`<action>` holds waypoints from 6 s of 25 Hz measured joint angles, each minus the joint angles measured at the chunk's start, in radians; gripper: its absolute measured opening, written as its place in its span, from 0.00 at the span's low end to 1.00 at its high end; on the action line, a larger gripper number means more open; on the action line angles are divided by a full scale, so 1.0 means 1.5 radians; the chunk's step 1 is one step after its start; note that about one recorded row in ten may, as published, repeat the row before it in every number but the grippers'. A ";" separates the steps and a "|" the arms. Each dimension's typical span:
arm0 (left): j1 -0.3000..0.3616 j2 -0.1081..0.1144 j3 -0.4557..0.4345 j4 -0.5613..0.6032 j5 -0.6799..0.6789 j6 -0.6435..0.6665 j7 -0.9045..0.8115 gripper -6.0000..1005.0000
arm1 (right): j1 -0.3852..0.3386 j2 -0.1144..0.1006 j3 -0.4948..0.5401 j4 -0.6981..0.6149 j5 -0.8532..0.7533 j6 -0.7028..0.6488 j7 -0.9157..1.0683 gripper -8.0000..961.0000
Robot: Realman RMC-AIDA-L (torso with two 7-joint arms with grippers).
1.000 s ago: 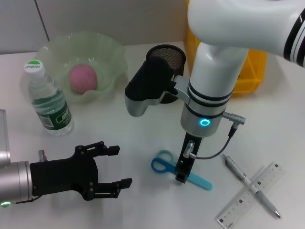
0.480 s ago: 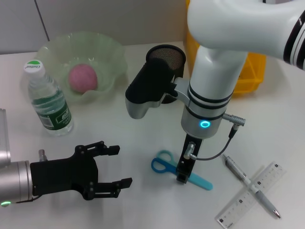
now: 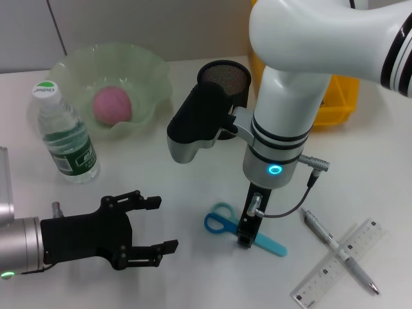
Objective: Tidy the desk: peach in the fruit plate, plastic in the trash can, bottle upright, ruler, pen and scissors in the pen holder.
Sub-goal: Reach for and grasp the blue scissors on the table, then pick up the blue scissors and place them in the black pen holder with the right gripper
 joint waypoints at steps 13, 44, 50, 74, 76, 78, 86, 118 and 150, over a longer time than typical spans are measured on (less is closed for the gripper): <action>0.000 0.002 0.000 0.000 0.000 -0.001 0.002 0.86 | 0.003 0.000 -0.008 0.000 0.001 0.000 0.001 0.25; -0.004 0.003 0.000 0.005 0.000 -0.007 -0.002 0.86 | 0.009 0.000 -0.034 -0.001 0.002 0.002 -0.003 0.26; -0.004 0.003 0.000 0.005 0.000 -0.009 -0.002 0.86 | 0.009 0.000 -0.034 -0.001 0.006 0.002 -0.003 0.26; 0.003 0.005 -0.006 0.005 -0.004 -0.009 -0.002 0.86 | -0.044 -0.009 0.181 -0.096 -0.075 -0.052 -0.063 0.23; 0.003 0.007 -0.014 0.005 -0.005 -0.009 -0.003 0.86 | -0.067 -0.009 0.251 -0.124 -0.091 -0.062 -0.097 0.23; 0.003 0.007 -0.019 0.004 -0.004 -0.009 -0.003 0.86 | -0.086 -0.010 0.304 -0.144 -0.095 -0.065 -0.127 0.23; -0.001 0.005 -0.034 0.002 -0.006 -0.010 -0.004 0.86 | -0.175 -0.010 0.501 -0.169 -0.002 -0.051 -0.326 0.24; -0.011 -0.006 -0.042 -0.017 -0.038 -0.043 0.004 0.86 | -0.237 -0.008 0.691 0.132 0.526 0.247 -0.860 0.25; -0.008 -0.003 -0.037 -0.016 -0.036 -0.035 -0.001 0.86 | -0.195 -0.003 0.690 0.249 0.528 0.332 -0.939 0.27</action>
